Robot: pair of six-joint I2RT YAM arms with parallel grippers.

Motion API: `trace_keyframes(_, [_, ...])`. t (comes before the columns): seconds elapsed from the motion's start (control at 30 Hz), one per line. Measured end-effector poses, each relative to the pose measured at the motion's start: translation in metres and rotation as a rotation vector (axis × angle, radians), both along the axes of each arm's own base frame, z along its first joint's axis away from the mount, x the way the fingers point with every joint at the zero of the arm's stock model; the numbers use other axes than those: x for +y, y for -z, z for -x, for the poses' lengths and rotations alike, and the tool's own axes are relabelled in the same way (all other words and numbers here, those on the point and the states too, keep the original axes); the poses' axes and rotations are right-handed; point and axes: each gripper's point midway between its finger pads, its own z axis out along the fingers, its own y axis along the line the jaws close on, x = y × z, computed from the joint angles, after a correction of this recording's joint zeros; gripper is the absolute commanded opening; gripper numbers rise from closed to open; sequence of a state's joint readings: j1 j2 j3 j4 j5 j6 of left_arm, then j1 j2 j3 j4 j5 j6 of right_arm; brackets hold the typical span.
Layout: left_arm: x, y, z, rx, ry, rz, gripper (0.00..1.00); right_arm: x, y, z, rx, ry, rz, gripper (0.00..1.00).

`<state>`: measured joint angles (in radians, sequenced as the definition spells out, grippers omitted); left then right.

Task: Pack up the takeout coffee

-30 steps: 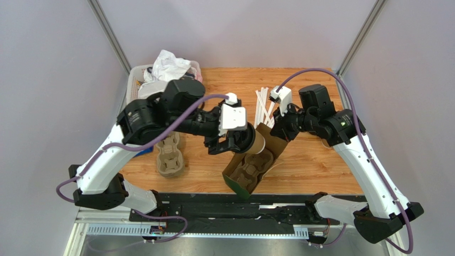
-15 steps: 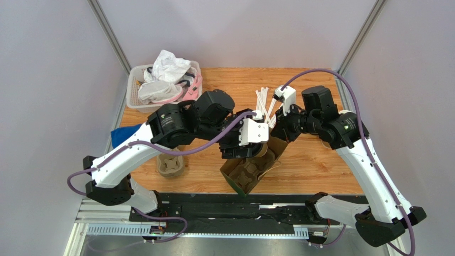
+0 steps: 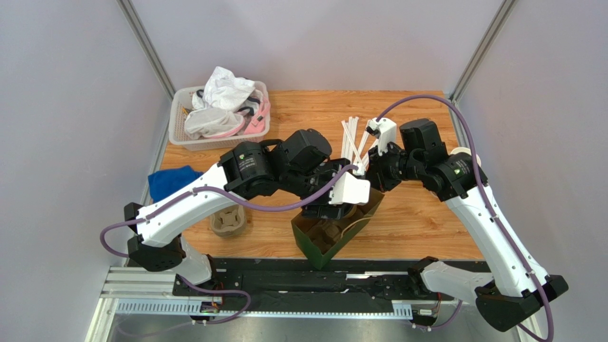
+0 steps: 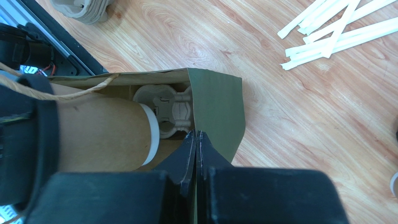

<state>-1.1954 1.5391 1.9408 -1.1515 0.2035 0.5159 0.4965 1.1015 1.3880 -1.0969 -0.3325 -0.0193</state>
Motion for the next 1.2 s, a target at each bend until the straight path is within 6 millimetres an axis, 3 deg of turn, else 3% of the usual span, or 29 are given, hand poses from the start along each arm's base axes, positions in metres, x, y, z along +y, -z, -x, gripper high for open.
trace_keyframes(0.33, [0.009,0.06,-0.001,0.009,0.037,-0.154,0.11,0.004,0.002,0.008,0.074,0.023,-0.062,0.0])
trace_keyframes(0.63, [0.001,0.071,-0.003,-0.064,0.15,-0.152,0.09,0.013,0.005,0.015,0.098,-0.04,-0.096,0.0])
trace_keyframes(0.8, [-0.001,0.076,-0.01,-0.02,0.143,-0.133,0.07,0.014,0.006,0.022,0.09,-0.084,-0.103,0.01])
trace_keyframes(0.97, [0.003,0.087,-0.025,0.027,0.097,-0.117,0.07,0.006,0.011,0.043,0.066,-0.141,-0.097,0.14])
trace_keyframes(1.03, [0.006,0.097,-0.026,0.046,0.087,-0.127,0.06,0.002,0.014,0.051,0.062,-0.166,-0.091,0.29])
trace_keyframes(1.2, [0.007,0.103,-0.023,0.066,0.094,-0.134,0.06,0.002,0.016,0.063,0.083,-0.235,-0.08,0.51])
